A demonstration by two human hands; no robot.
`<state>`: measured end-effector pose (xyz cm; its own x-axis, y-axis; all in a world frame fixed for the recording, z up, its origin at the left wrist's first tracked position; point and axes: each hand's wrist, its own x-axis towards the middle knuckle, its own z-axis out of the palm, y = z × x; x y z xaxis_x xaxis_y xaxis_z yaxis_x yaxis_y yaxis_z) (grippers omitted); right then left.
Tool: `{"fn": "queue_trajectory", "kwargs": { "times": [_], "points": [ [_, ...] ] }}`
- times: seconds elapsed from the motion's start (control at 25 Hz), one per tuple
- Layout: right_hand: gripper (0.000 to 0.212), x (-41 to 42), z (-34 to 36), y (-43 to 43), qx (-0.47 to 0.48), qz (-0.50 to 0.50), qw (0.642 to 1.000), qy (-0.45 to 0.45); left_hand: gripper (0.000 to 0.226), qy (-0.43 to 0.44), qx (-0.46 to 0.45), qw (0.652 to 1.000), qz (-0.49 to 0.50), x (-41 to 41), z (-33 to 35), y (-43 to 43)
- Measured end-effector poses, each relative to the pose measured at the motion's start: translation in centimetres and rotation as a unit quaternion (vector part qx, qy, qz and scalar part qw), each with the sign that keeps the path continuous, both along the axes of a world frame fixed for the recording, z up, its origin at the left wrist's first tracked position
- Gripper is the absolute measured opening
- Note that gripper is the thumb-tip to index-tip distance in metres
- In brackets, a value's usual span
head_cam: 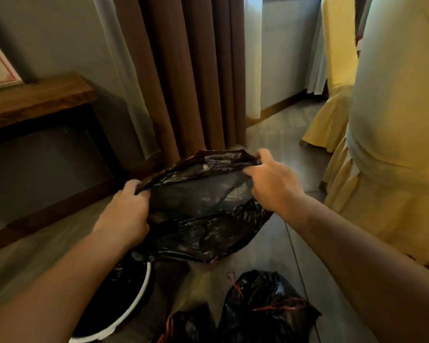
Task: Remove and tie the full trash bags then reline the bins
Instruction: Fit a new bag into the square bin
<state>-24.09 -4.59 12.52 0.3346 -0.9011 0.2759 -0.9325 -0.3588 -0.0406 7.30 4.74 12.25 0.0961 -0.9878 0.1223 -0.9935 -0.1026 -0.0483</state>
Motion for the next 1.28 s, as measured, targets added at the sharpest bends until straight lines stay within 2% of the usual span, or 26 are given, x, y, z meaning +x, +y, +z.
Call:
{"fn": "queue_trajectory", "kwargs": {
  "times": [0.12, 0.24, 0.32, 0.4, 0.48, 0.64, 0.72, 0.76, 0.84, 0.92, 0.96, 1.04, 1.12, 1.28],
  "points": [
    [0.047, -1.0, -1.7, -2.2, 0.002, 0.036, 0.998, -0.048, 0.073, 0.042, -0.049, 0.998, 0.027, -1.9, -0.8, -1.7],
    [0.048, -1.3, -3.2, -4.7, -0.033, 0.058, 0.990, -0.121, 0.069, 0.072, -0.130, 0.988, 0.042, -3.7, -1.1, -3.6],
    [0.041, -1.6, -3.5, -6.0, -0.039, 0.083, 0.988, -0.127, 0.052, 0.089, -0.164, 0.980, 0.072, -5.2, -0.9, -4.8],
    [0.024, -2.3, -3.6, -8.2, -0.025, 0.102, 0.989, -0.108, 0.033, 0.087, -0.189, 0.974, 0.087, -6.7, -0.6, -6.4],
    [0.020, -3.1, -3.7, -10.1, -0.005, 0.084, 0.992, -0.090, 0.025, 0.095, -0.187, 0.974, 0.087, -7.7, -0.4, -7.5],
    [0.044, -3.7, -5.1, -11.8, -0.012, 0.056, 0.987, -0.152, 0.025, 0.069, -0.151, 0.983, 0.076, -7.9, -1.2, -7.9],
    [0.060, -3.5, -5.5, -12.3, 0.005, 0.045, 0.985, -0.164, 0.033, 0.088, -0.120, 0.988, 0.034, -7.4, -2.1, -7.3],
    [0.063, -3.5, -5.8, -12.5, 0.012, 0.042, 0.987, -0.156, 0.039, 0.109, -0.095, 0.989, 0.000, -6.9, -2.6, -7.0],
    [0.047, -3.4, -6.3, -12.9, -0.002, 0.047, 0.992, -0.115, 0.044, 0.121, -0.042, 0.990, -0.055, -5.3, -3.4, -6.6],
    [0.019, -3.3, -6.6, -13.3, -0.034, 0.043, 0.997, -0.058, 0.037, 0.089, -0.027, 0.995, -0.041, -3.8, -4.5, -6.4],
    [0.012, -3.0, -6.5, -13.3, -0.041, 0.040, 0.997, -0.045, 0.034, 0.075, -0.042, 0.996, -0.009, -3.2, -4.8, -6.4],
    [0.014, -2.2, -6.1, -12.4, -0.031, 0.019, 0.999, -0.033, 0.031, 0.060, -0.070, 0.995, 0.042, -2.5, -5.0, -6.1],
    [0.016, -0.7, -5.1, -11.2, -0.038, -0.001, 0.999, -0.006, 0.038, 0.073, -0.074, 0.992, 0.075, -1.8, -4.7, -5.5],
    [0.016, 1.8, -0.5, -9.2, -0.059, 0.037, 0.988, 0.139, 0.060, 0.155, -0.053, 0.980, 0.116, -0.6, -3.5, -3.9]
  ]
}}
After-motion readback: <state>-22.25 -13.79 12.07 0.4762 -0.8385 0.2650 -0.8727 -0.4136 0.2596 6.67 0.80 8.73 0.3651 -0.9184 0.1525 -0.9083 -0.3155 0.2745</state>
